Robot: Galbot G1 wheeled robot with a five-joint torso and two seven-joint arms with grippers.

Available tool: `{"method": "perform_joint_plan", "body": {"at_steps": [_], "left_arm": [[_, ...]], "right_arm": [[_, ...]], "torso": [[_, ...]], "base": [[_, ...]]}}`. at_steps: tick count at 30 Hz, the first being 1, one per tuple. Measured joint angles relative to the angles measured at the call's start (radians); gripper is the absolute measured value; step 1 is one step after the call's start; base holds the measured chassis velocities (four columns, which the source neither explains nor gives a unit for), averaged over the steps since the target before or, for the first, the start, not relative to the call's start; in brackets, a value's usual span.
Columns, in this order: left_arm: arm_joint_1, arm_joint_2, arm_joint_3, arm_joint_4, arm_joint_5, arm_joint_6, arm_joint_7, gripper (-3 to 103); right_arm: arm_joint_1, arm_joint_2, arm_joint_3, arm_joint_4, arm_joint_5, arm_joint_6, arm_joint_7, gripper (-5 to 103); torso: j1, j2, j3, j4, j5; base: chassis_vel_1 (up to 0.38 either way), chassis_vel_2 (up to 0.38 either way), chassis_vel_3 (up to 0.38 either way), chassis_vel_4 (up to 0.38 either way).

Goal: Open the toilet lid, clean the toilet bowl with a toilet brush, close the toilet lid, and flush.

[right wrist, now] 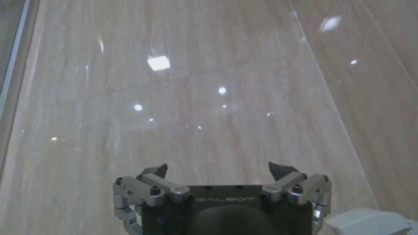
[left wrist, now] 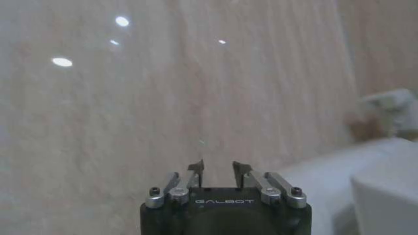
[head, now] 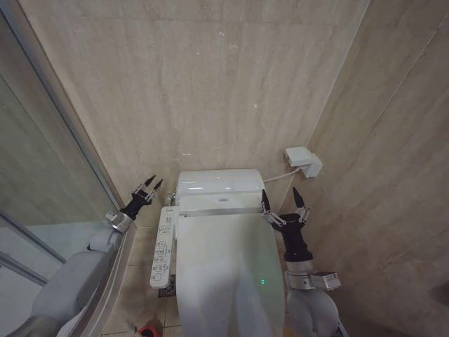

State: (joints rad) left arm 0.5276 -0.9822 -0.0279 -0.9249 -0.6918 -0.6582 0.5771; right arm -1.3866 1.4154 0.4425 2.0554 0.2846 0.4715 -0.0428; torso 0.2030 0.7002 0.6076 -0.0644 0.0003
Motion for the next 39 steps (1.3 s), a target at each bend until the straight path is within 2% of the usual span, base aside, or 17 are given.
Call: {"method": "perform_joint_plan", "body": {"at_steps": [1,2,4,8,9,15,22,27,39], "left_arm": [[0.0,0.0,0.0,0.0,0.0,0.0,0.0,54],[-0.018,-0.001,0.016,0.027,-0.003,-0.006,0.035,26],[-0.039,-0.007,0.029,0.064,0.005,-0.013,0.094,26],[-0.051,-0.018,0.037,0.098,0.028,-0.017,0.142,26],[-0.053,-0.022,0.037,0.105,0.037,-0.018,0.148,2],[-0.061,-0.029,0.031,0.135,0.11,-0.025,0.169,2],[-0.061,-0.015,0.03,0.148,0.193,-0.025,0.146,0],[-0.058,-0.013,0.046,0.157,0.212,-0.025,0.132,0],[-0.061,-0.043,0.068,0.213,0.24,-0.025,0.053,0]], "right_arm": [[0.0,0.0,0.0,0.0,0.0,0.0,0.0,100],[0.002,-0.004,0.003,-0.001,0.002,0.0,0.0,100],[0.005,-0.013,0.01,-0.004,0.008,0.002,0.001,100],[0.01,-0.023,0.02,-0.009,0.018,0.005,0.001,100],[0.011,-0.026,0.022,-0.011,0.02,0.005,0.001,100],[0.02,-0.028,0.02,-0.021,0.021,0.01,0.001,100],[0.023,-0.022,0.006,-0.026,0.019,0.015,0.001,100],[0.022,-0.021,0.003,-0.026,0.017,0.018,0.001,100],[0.017,-0.026,0.008,-0.022,0.016,0.023,0.001,100]], "torso": [[0.0,0.0,0.0,0.0,0.0],[0.0,0.0,0.0,0.0,0.0003],[0.0,0.0,0.0,0.0001,0.0002],[0.0,0.0,0.0,0.0003,0.0002],[0.0,0.0,0.0,0.0003,0.0001],[0.0,0.0,0.0,0.0002,0.0002],[0.0,0.0,0.0,0.0003,0.0002],[0.0,0.0,0.0,0.0001,0.0001],[0.0,0.0,0.0,0.0005,0.0003]], "base": [[0.0,0.0,0.0,0.0],[0.0,0.0,0.0,0.0],[0.0,0.0,0.0,0.0],[0.0,0.0,0.0,0.0],[0.0,0.0,0.0,0.0],[0.0,0.0,0.0,0.0],[0.0,0.0,0.0,0.0],[0.0,0.0,0.0,0.0],[0.0,0.0,0.0,0.0]]}}
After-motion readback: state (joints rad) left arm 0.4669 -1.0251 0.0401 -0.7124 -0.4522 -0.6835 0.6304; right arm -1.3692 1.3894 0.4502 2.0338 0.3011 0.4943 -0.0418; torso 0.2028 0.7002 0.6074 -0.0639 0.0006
